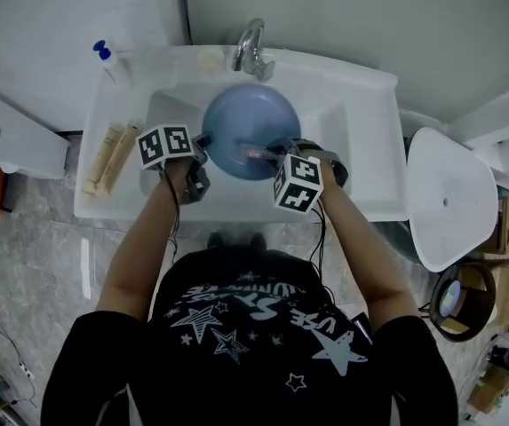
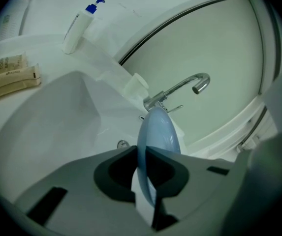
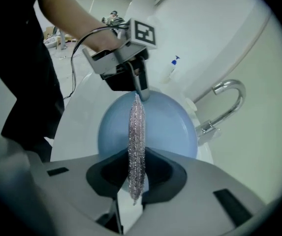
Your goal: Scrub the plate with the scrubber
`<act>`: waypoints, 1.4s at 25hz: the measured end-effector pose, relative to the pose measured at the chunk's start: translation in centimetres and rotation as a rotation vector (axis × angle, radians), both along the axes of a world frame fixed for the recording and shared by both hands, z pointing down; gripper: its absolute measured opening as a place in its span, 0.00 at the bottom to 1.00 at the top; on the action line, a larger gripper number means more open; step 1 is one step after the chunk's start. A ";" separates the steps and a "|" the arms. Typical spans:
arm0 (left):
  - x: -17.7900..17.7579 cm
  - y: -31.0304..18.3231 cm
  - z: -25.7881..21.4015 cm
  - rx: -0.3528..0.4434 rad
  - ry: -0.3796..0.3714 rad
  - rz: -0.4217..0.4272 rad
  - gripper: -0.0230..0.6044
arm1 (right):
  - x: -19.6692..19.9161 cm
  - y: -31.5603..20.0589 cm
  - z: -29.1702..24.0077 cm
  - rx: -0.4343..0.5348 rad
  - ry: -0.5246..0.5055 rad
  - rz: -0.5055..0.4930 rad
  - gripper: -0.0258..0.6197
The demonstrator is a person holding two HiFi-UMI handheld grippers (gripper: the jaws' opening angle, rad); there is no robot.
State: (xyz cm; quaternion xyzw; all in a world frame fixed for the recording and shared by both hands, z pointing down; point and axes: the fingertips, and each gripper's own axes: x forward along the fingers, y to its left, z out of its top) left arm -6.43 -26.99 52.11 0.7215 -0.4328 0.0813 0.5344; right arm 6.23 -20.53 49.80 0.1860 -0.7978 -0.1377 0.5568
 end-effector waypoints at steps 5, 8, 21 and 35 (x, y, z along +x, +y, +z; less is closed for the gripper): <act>1.8 1.0 -0.4 0.011 0.017 0.043 0.11 | 1.6 -4.4 -2.7 0.133 -0.030 0.203 0.17; 2.9 1.7 -0.8 0.015 0.029 0.069 0.10 | 2.6 -6.2 -3.2 0.191 0.008 0.277 0.17; 4.0 0.9 -3.0 0.091 -0.009 0.094 0.11 | 0.2 -5.4 -2.1 0.231 0.139 0.111 0.17; 2.3 -1.1 -2.6 0.089 -0.012 0.037 0.11 | 0.1 0.9 1.4 0.050 0.176 -0.154 0.17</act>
